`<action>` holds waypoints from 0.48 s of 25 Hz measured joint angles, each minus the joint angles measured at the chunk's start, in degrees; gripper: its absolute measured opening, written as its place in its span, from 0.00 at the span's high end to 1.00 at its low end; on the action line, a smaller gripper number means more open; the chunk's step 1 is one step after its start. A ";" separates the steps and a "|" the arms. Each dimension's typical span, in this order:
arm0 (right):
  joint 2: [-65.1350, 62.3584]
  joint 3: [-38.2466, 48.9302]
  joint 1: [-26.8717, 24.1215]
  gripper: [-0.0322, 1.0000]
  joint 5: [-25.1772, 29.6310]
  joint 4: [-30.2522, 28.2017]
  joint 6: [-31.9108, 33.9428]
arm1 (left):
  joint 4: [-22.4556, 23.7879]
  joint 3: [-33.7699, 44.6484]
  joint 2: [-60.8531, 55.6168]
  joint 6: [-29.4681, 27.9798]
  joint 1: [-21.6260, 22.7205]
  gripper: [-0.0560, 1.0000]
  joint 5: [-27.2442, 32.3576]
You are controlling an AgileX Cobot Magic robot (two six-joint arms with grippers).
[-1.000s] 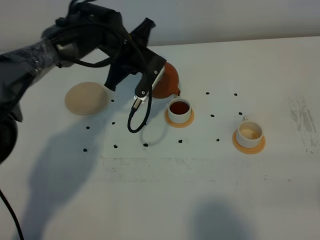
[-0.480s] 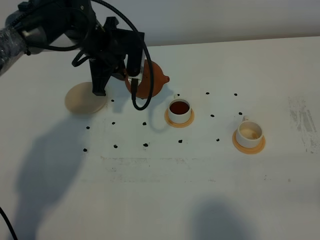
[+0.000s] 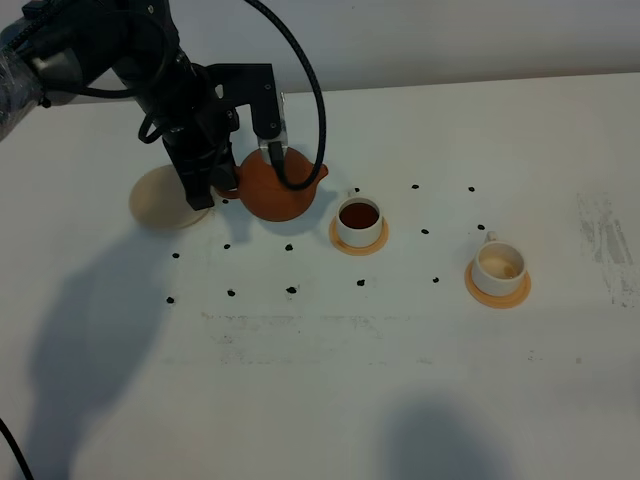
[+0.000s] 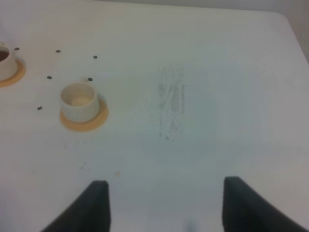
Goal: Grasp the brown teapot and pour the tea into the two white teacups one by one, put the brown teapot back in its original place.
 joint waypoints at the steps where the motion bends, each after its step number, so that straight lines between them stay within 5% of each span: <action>1: 0.00 0.00 0.00 0.47 0.00 0.00 0.00 | -0.23 0.00 0.00 -0.83 0.00 0.86 0.00; 12: 0.00 0.00 0.00 0.47 0.00 0.00 0.00 | -0.45 0.00 3.20 -6.79 0.00 0.86 -1.49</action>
